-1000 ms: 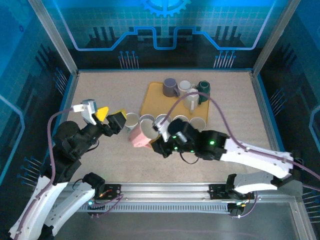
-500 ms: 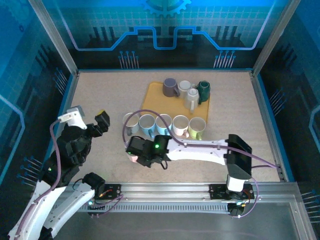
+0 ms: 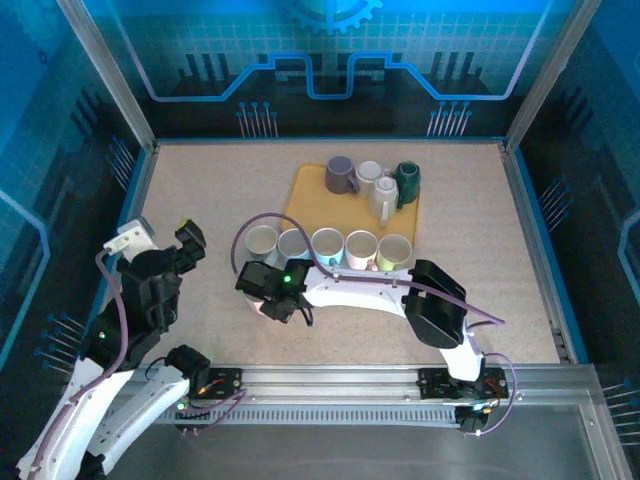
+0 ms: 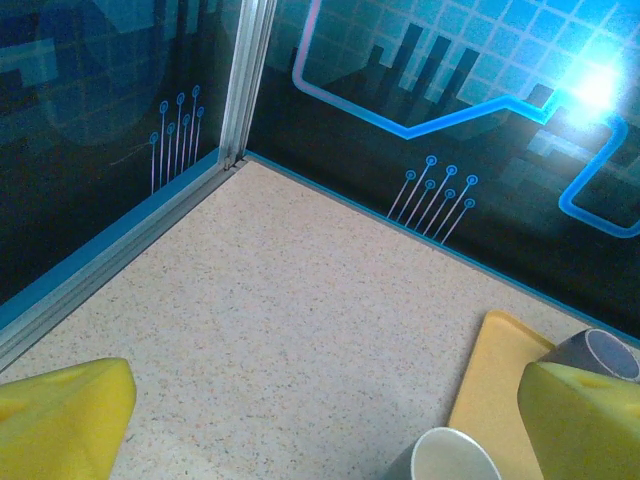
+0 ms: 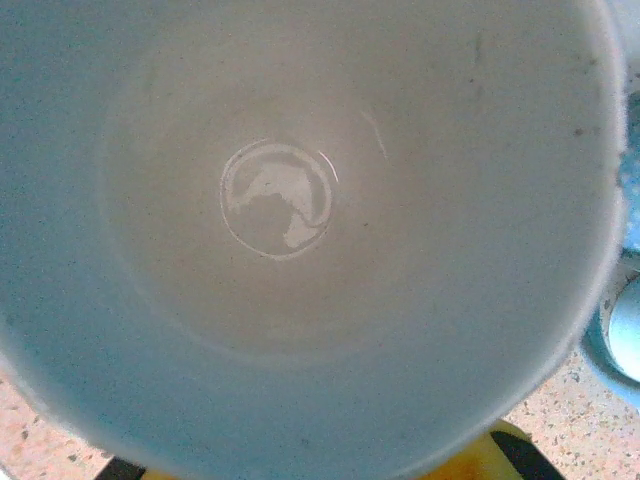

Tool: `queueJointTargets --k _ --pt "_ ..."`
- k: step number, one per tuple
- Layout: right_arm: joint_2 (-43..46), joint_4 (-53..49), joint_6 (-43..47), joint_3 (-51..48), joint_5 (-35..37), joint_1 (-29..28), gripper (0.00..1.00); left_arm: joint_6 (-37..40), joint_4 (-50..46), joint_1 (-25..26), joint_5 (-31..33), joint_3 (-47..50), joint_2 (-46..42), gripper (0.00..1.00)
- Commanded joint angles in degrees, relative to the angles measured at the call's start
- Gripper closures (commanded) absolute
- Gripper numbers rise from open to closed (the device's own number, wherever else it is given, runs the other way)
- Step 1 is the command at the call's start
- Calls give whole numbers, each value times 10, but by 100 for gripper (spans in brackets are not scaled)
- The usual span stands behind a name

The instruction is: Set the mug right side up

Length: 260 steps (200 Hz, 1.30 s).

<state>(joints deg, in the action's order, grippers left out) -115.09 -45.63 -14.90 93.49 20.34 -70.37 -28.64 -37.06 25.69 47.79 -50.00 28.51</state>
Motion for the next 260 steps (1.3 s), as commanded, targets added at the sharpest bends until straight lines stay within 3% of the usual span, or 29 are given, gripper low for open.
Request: queueJointTargets --k 1,109,149,222,260 --pt "-7 9 8 35 -3 8 100 -11 8 3 6 3 3 1" --pt "-24 -4 -21 41 11 10 97 -6 15 3 -7 8 5 1" --pt "-20 -14 -29 39 16 -4 85 -6 17 3 -12 12 5 1" --pt "16 5 -43 6 -13 -9 49 -3 16 3 -12 11 6 1" --pt "41 12 -41 -11 -30 -19 41 -3 16 3 -13 10 7 1"
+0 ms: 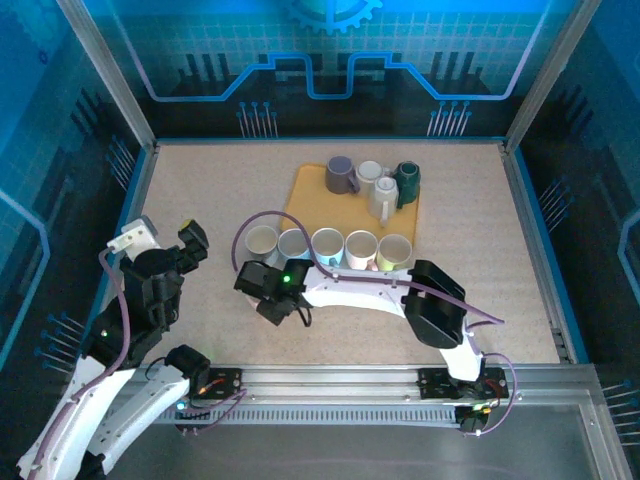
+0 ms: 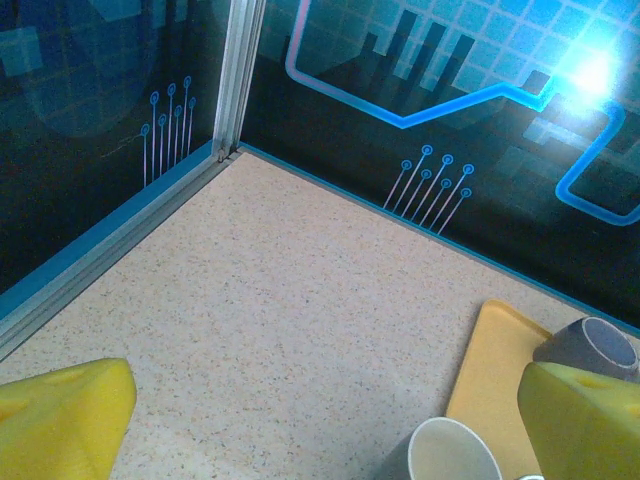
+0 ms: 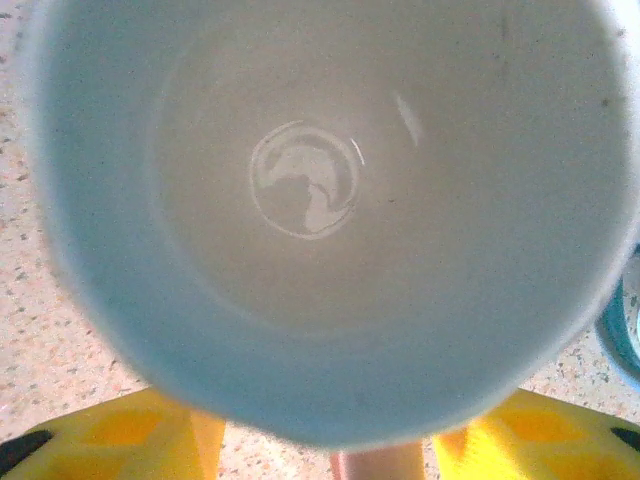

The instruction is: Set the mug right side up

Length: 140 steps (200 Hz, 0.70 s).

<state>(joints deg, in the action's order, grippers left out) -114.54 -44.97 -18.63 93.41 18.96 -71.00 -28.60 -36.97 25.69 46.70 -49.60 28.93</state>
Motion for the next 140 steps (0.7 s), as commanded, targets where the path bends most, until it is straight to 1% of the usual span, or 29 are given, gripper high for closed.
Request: queueJointTargets --k 1,21,52,72,87,119,140 --pt "36 5 -4 -11 -17 -13 41 -4 15 3 -2 6 3 1" --pt "44 6 -3 -20 -26 -18 40 -3 14 3 -3 6 4 1" --pt "52 20 -5 -30 -56 -24 46 -4 13 3 -6 5 4 1" --pt "51 33 -4 -31 -86 -24 49 -5 11 3 -7 5 4 1" --pt "45 37 -5 -24 -95 -24 50 -6 9 3 -7 4 4 1" --pt "30 25 -6 -2 -77 -24 50 -5 8 3 -7 2 6 1" --pt "40 23 -8 -8 -47 -24 43 4 10 3 -26 1 6 1"
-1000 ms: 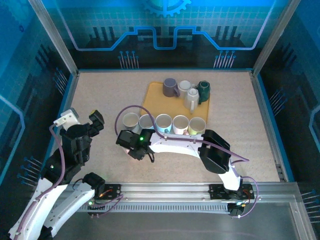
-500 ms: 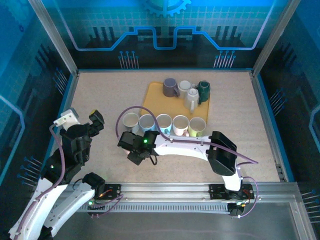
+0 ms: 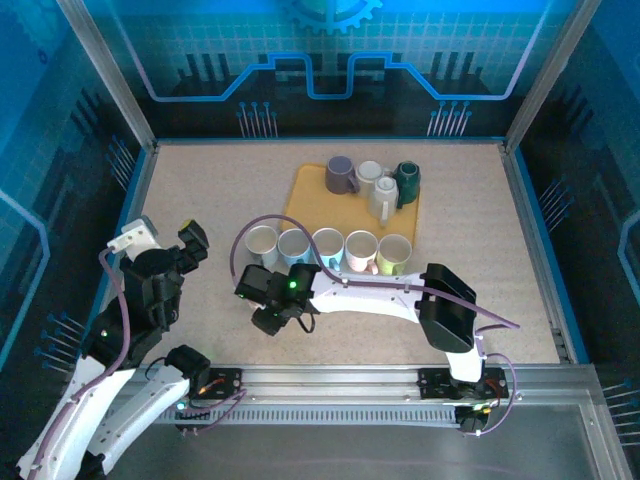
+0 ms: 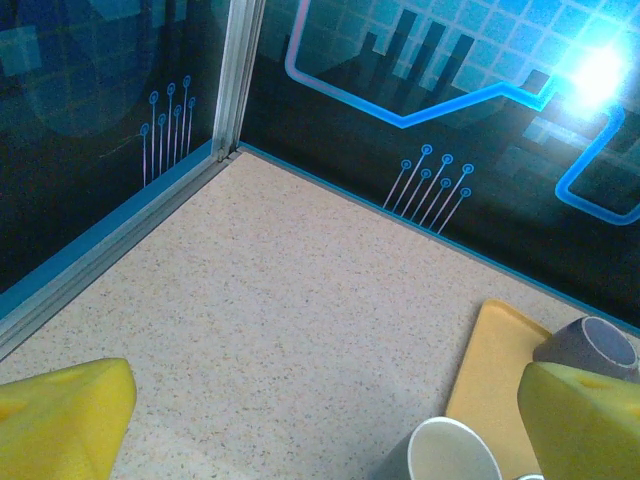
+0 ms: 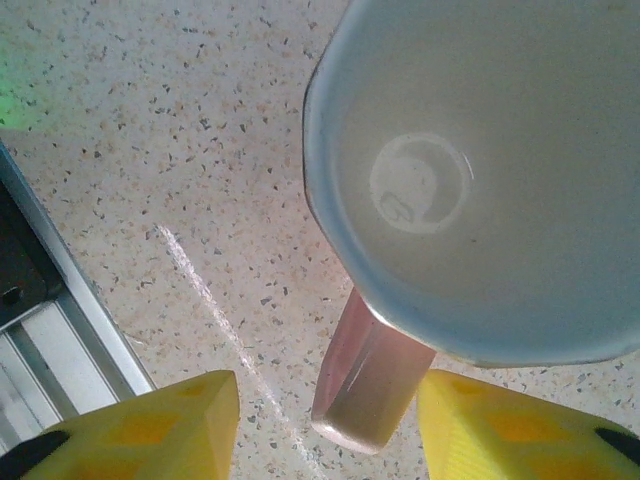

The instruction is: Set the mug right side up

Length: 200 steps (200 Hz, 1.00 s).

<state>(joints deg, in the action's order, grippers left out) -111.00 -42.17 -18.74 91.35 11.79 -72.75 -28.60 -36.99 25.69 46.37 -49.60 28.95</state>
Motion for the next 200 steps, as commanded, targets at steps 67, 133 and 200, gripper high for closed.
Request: queueJointTargets --k 67,133,200 --pt "141 31 29 -53 27 -3 33 102 42 3 -333 -26 81 1" --pt "372 68 -16 -183 107 135 36 109 8 143 -312 -164 315 1" --pt "547 79 -57 -271 92 295 37 97 79 152 -281 -384 578 1"
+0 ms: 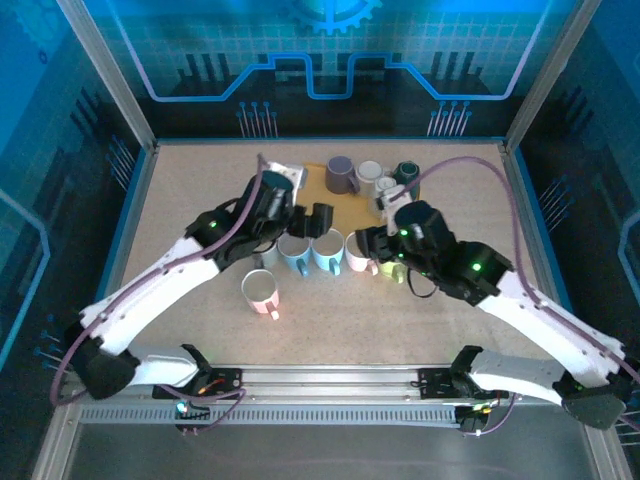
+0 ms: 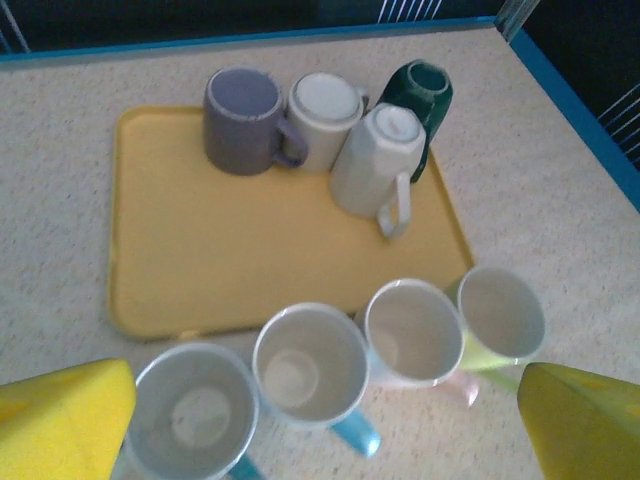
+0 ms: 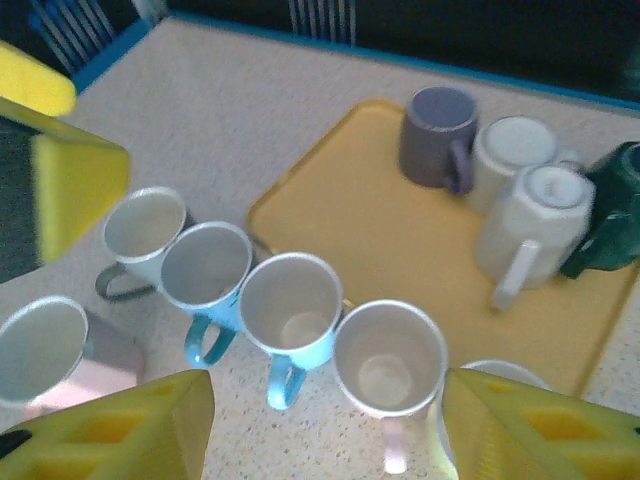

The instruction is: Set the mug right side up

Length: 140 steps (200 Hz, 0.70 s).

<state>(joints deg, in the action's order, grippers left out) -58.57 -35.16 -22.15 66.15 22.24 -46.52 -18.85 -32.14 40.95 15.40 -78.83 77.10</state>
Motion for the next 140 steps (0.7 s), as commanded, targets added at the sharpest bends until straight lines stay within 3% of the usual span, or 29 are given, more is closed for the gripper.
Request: queueJointTargets --k 1,35,83,140 --pt "23 9 -24 -20 -14 33 37 -2 30 -1 31 -97 103 1" --pt "36 8 -13 -38 -27 58 37 -42 -66 -26 65 -336 321 1" --pt "46 11 -9 -65 -68 112 38 -26 -97 -48 149 -580 545 1" --pt "54 9 17 -72 -90 149 37 -24 0 -79 158 -578 637 1"
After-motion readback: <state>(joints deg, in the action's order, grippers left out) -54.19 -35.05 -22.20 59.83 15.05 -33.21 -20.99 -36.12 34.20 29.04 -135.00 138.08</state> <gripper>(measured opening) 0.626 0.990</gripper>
